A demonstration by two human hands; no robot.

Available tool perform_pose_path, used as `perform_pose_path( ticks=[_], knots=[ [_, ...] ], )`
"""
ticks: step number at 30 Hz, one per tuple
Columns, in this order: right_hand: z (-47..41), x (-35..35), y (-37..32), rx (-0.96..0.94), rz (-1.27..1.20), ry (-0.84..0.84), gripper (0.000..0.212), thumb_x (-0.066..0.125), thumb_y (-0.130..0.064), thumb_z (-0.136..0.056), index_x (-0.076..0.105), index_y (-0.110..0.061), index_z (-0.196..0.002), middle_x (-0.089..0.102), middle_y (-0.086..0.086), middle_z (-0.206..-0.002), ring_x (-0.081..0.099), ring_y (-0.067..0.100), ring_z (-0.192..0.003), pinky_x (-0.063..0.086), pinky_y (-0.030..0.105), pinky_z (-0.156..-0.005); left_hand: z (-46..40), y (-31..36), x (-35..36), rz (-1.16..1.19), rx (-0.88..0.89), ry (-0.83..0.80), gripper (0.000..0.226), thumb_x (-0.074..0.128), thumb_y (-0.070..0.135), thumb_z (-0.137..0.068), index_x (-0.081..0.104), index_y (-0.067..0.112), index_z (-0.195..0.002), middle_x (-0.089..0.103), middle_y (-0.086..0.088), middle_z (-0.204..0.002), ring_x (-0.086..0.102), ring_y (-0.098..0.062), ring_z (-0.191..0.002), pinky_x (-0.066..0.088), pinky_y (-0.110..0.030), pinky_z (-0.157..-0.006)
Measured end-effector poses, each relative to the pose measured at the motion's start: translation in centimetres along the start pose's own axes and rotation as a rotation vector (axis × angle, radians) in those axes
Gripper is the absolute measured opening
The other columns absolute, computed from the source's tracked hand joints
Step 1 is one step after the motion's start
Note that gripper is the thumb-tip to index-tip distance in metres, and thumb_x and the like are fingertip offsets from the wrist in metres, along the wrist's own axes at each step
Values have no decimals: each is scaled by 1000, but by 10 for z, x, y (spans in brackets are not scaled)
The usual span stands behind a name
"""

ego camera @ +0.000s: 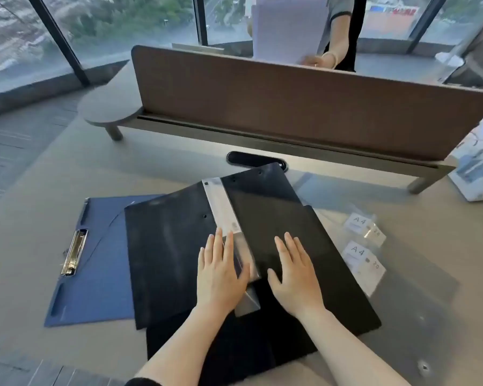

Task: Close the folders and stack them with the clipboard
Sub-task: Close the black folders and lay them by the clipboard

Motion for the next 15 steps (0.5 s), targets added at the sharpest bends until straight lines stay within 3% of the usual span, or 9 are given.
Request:
perform_pose_path(
  ticks=[6,10,15],
  knots=[
    [2,27,21,116,-2,-120,70,42,-41,-96,8,-28,-156,-2,-2,-165,-8,19,-152,10,38,-123,3,-10,34,-16,-99,-92,81,24,65,-86,23,25,-157,15,-13,-166,16,-35,-153,21,-52,-120],
    [0,34,33,138,36,-173,67,39,-45,-97,12,-28,-155,2,-1,-166,-5,19,-152,9,38,-123,1,-18,53,-55,-106,-177,72,36,62,-95,15,35,-157,1,-10,-168,-1,-32,-155,10,-51,-122],
    [-11,23,36,123,29,-112,57,40,-40,-98,27,-26,-152,22,-3,-162,14,17,-151,19,36,-121,0,-20,57,-59,-114,-155,72,44,60,-95,16,37,-157,5,-11,-168,1,-35,-154,12,-54,-121]
  ],
)
Point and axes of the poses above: each hand's wrist, its own z-axis away from the middle knuckle, its own x-axis out of the palm, y = z × x, the point moved 6 cm from there along -z, towards the middle knuckle
